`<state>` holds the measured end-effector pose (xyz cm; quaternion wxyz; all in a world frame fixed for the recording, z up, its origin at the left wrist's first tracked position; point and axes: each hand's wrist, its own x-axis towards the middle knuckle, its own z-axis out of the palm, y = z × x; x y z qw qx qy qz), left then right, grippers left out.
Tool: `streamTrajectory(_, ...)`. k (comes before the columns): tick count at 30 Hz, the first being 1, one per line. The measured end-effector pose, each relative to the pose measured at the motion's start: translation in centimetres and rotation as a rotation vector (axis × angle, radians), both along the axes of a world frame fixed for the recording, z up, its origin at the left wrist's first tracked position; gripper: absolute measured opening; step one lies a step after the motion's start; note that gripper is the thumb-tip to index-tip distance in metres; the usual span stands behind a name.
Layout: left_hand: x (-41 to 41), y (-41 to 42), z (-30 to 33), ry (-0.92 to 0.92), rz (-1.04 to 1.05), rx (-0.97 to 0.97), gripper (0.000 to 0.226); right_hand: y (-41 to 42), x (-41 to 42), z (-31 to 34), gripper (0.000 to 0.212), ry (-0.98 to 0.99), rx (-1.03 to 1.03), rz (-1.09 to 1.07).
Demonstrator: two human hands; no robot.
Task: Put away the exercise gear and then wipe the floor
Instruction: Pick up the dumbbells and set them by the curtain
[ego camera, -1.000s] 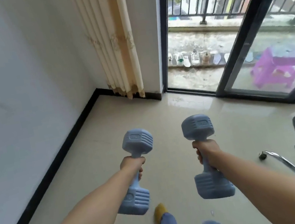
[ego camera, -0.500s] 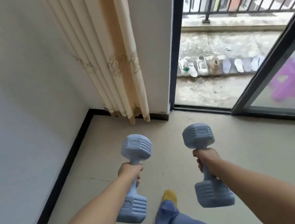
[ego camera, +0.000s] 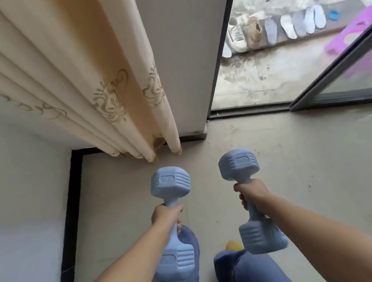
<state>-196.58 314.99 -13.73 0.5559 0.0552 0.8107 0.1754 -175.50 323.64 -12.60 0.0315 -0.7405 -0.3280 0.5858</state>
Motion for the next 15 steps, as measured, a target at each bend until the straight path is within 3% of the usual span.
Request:
streamTrajectory(7,-3.7,9.0,-17.0,0.025,-0.106,0.034,0.019,6.3,-6.5,-17.0,0.011,0.057,-0.058,-0.074)
streamTrajectory(15,-4.3,15.8,-38.5,0.047,-0.089,0.1,0.014,11.1,-10.2,-39.0,0.014,0.064,0.032,-0.06)
